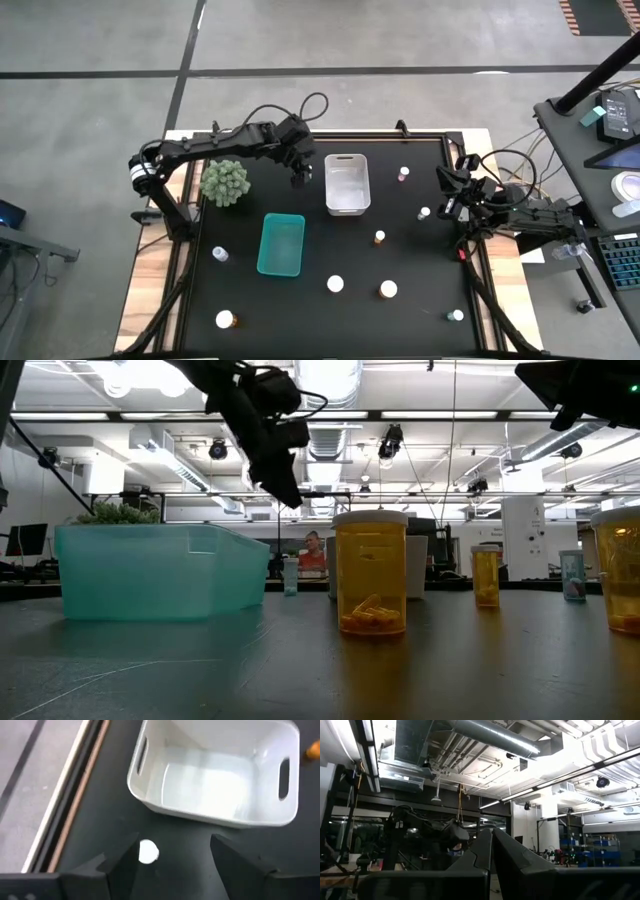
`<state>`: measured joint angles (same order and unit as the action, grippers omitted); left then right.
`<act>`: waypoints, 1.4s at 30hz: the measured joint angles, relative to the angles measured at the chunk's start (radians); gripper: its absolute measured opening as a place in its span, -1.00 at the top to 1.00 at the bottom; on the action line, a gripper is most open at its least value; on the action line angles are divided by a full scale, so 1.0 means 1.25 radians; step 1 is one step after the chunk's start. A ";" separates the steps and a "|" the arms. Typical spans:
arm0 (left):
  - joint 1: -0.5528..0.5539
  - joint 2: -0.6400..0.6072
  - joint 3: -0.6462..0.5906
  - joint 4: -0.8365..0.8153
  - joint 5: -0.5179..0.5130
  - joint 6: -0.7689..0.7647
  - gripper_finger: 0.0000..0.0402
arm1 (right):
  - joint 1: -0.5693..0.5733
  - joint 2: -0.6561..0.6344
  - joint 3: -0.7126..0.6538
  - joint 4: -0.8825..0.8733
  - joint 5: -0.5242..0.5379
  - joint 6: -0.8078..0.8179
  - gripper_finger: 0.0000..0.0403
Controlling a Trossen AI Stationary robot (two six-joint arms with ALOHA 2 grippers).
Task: Pick and place medicine bottles into bin by pill shape (circle, oval)
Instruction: Put the top left blue pill bottle into the green bin
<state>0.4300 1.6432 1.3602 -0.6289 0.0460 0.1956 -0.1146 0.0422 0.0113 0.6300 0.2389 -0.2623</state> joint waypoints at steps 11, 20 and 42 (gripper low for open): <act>0.005 0.005 -0.155 0.237 -0.099 -0.002 -0.15 | 0.000 0.000 0.000 0.000 0.000 0.006 0.96; 0.014 0.066 -0.169 0.287 -0.101 0.000 -0.15 | 0.000 0.000 0.000 0.001 0.000 0.006 0.96; 0.014 0.126 -0.165 0.279 -0.104 -0.005 0.18 | 0.000 0.000 0.000 0.002 -0.001 0.006 0.96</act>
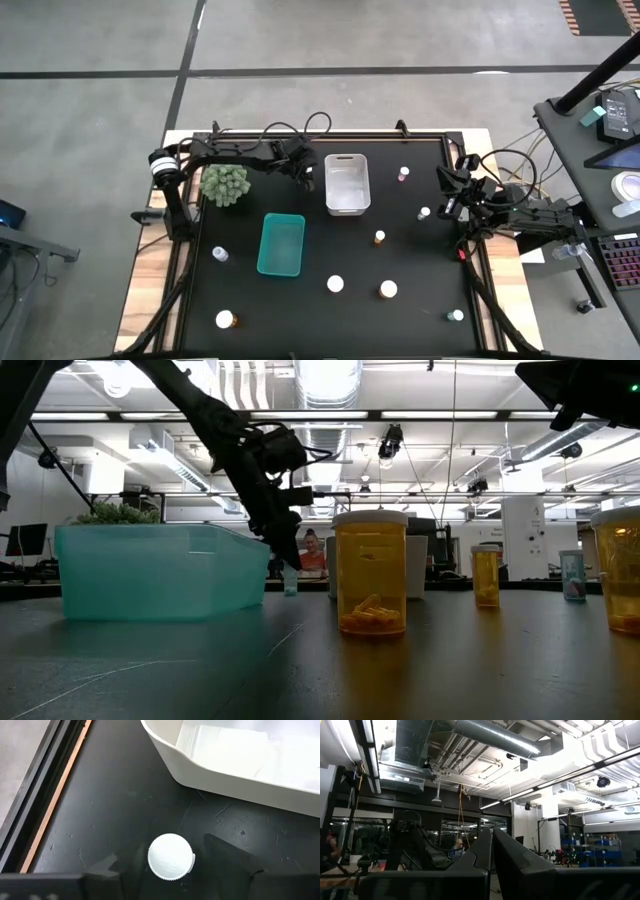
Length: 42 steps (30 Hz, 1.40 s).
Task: Pick and place medicine bottles into bin by pill shape (circle, oval)
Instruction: Put the top left blue pill bottle into the green bin
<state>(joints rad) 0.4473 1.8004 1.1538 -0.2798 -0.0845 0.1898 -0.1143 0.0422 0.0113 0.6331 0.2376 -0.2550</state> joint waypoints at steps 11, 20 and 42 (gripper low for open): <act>-0.010 -0.021 0.020 -0.059 0.000 -0.003 0.56 | 0.000 0.000 0.000 0.000 0.000 0.000 0.96; -0.079 -0.150 0.046 -0.120 -0.029 -0.059 0.48 | 0.000 0.000 0.000 0.000 0.001 0.000 0.96; -0.466 -0.368 0.042 -0.332 -0.153 -0.454 0.47 | 0.000 0.000 0.000 -0.002 0.000 0.016 0.96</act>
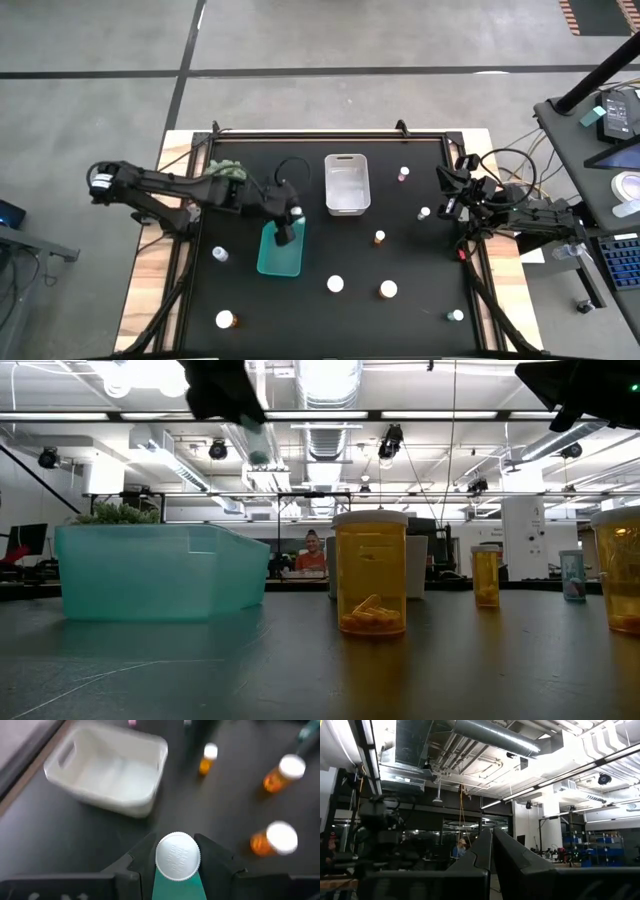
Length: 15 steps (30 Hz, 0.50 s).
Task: Pick and place medicine bottles into bin by pill shape (circle, oval)
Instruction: Put the top left blue pill bottle into the green bin
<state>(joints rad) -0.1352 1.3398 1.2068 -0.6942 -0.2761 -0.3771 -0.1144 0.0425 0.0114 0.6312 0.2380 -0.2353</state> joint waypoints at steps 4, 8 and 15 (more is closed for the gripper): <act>-0.038 0.008 -0.002 -0.091 0.000 -0.067 0.47 | 0.000 0.000 0.000 -0.001 0.000 0.001 0.96; -0.069 0.010 -0.022 -0.121 -0.002 -0.105 0.47 | 0.000 0.000 0.000 -0.003 0.000 0.002 0.96; -0.082 0.017 -0.102 -0.056 -0.015 -0.152 0.47 | 0.000 0.000 0.000 -0.004 0.000 0.006 0.96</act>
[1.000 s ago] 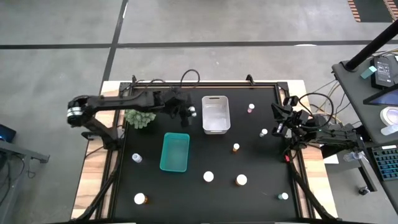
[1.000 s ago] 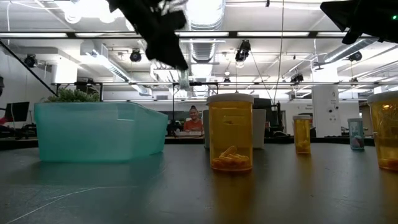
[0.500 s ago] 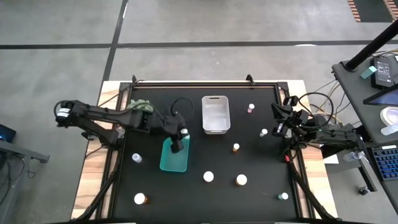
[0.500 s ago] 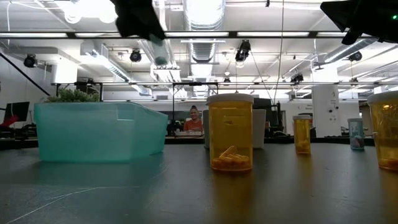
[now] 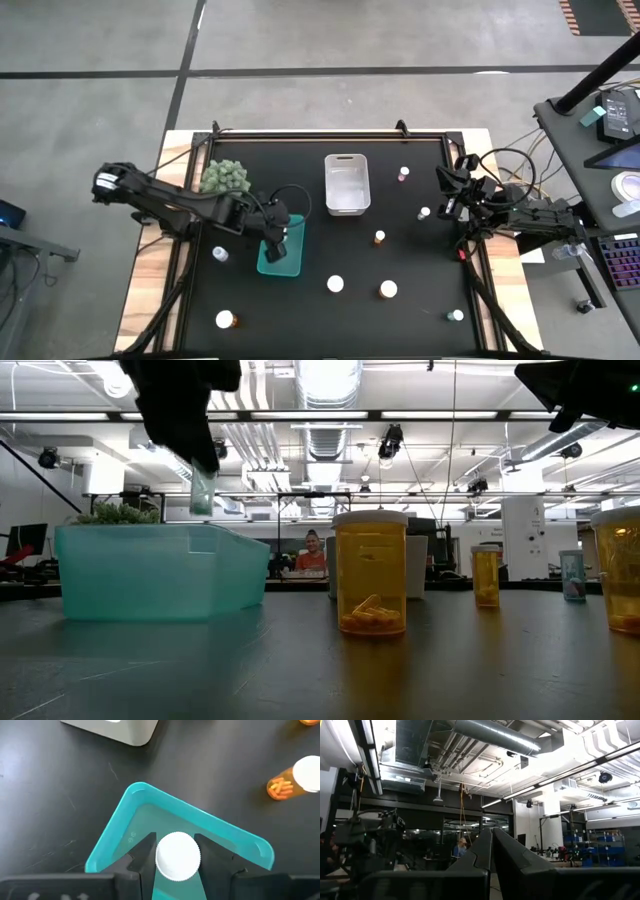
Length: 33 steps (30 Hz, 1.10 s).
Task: Pick and place medicine bottles into bin by pill shape (circle, oval)
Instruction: Put the top left blue pill bottle into the green bin
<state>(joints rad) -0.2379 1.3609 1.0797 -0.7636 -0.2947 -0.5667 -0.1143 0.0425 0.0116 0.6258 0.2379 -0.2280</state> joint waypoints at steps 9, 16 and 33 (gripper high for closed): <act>0.002 0.011 -0.079 0.090 -0.017 -0.004 0.47 | 0.000 0.000 0.000 -0.002 0.000 -0.002 0.96; 0.014 0.074 -0.126 0.143 -0.049 0.000 0.47 | 0.000 0.000 0.000 -0.006 0.000 -0.007 0.96; 0.034 0.120 -0.125 0.182 -0.086 -0.002 0.47 | 0.000 0.000 0.000 -0.007 0.000 -0.009 0.96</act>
<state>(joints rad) -0.1955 1.5106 0.9232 -0.5357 -0.4026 -0.5697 -0.1143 0.0429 0.0115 0.6167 0.2382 -0.2389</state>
